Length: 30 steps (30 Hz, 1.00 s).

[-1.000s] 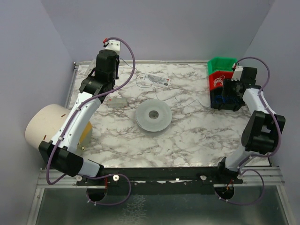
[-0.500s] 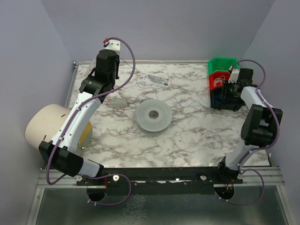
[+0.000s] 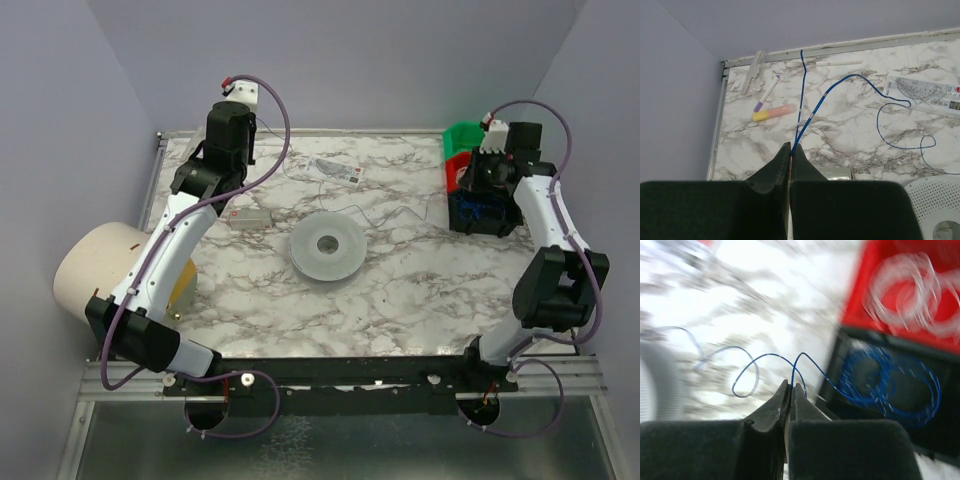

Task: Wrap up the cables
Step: Adjust the cable at the center of the board.

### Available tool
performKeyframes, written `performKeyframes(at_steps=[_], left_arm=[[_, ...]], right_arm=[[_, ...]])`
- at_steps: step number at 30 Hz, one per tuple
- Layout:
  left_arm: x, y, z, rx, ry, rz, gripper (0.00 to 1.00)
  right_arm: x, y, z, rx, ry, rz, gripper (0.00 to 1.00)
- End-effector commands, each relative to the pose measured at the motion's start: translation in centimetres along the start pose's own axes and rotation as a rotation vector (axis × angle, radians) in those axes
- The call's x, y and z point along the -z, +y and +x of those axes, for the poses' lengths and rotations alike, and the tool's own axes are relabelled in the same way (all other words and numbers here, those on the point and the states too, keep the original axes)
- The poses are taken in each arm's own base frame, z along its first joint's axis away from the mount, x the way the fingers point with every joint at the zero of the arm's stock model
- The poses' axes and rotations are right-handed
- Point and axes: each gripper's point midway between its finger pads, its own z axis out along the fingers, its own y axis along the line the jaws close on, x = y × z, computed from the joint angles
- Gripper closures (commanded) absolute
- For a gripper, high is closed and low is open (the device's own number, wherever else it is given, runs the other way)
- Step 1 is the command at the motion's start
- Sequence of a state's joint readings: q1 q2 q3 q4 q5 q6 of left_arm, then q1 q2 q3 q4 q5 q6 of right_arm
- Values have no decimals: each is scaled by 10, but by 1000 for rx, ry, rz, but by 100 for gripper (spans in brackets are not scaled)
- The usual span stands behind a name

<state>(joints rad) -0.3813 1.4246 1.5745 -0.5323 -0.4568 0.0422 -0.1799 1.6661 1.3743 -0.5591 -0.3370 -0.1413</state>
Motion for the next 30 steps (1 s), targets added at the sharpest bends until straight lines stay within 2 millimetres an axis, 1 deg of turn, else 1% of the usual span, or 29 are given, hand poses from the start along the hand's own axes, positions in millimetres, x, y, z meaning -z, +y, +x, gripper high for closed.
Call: performKeyframes(at_steps=[1,3,4,6,7,9,11,14,15,17,19,20,22,23,25,27,28,30], left_arm=[[0,-5,-23,13,-52,40,100],[2,-6,-33,25,-76,53,100],[4,-1,-39,28,-88,30,100],[5,19,-49,33,-101,-77,100],[7,32,-53,29,-103,-148,100],[10,53,-57,17,-106,-262,100],[13,66,-58,11,-113,-327,100],[16,74,-51,9,-110,-365,100],[15,75,-47,6,-101,-371,100],[15,77,-41,2,-93,-376,100],[12,75,-36,-5,-89,-364,100],[11,72,-34,-9,-85,-352,100],[7,67,-31,-10,-83,-323,100],[6,64,-30,-9,-81,-309,100],[2,56,-27,-11,-79,-272,100],[-2,48,-25,-12,-75,-233,100],[-4,45,-23,-16,-71,-216,100],[-7,39,-20,-18,-64,-189,100]], right_arm=[[57,115,-78,99,-201,-268,100],[70,164,-99,132,-239,-373,99],[73,187,-106,142,-247,-416,100],[76,231,-115,175,-254,-497,99],[73,250,-117,189,-249,-528,99],[61,288,-112,220,-225,-589,100],[43,318,-101,248,-192,-628,100],[10,346,-79,252,-116,-667,98],[0,349,-74,251,-90,-669,93],[-13,348,-66,263,-45,-662,72],[-9,340,-66,311,-51,-628,51],[-4,335,-68,337,-70,-606,41],[10,323,-67,414,-103,-562,26],[19,316,-68,442,-124,-535,20],[35,300,-71,476,-168,-475,16],[47,283,-72,493,-214,-417,12],[49,274,-70,499,-233,-387,11],[46,260,-66,506,-260,-341,10]])
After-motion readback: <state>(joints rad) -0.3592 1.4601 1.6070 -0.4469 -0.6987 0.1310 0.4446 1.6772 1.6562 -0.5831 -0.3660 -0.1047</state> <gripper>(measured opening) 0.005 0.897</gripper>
